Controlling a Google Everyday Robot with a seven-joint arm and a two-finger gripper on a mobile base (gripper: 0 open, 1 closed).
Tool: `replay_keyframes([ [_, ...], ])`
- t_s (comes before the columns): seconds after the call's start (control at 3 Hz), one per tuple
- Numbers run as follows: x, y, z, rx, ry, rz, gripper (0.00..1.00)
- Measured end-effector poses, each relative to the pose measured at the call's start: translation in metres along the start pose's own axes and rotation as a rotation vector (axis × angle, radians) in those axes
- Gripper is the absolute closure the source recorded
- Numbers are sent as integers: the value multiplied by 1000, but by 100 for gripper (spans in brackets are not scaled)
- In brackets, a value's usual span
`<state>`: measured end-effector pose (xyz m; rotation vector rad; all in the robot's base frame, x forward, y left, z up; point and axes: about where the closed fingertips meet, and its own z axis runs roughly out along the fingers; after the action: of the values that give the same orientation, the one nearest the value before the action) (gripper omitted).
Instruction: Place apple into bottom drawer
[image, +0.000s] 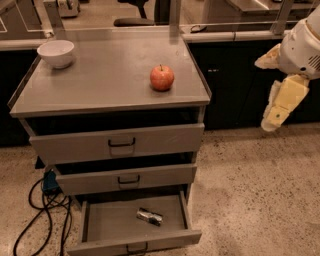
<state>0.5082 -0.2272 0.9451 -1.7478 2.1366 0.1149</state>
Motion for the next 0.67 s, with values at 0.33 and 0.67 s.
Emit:
replay_keyframes([
  [0.33, -5, -48, 26, 12, -117, -31, 0],
  [0.67, -17, -94, 49, 110, -245, -40, 0],
])
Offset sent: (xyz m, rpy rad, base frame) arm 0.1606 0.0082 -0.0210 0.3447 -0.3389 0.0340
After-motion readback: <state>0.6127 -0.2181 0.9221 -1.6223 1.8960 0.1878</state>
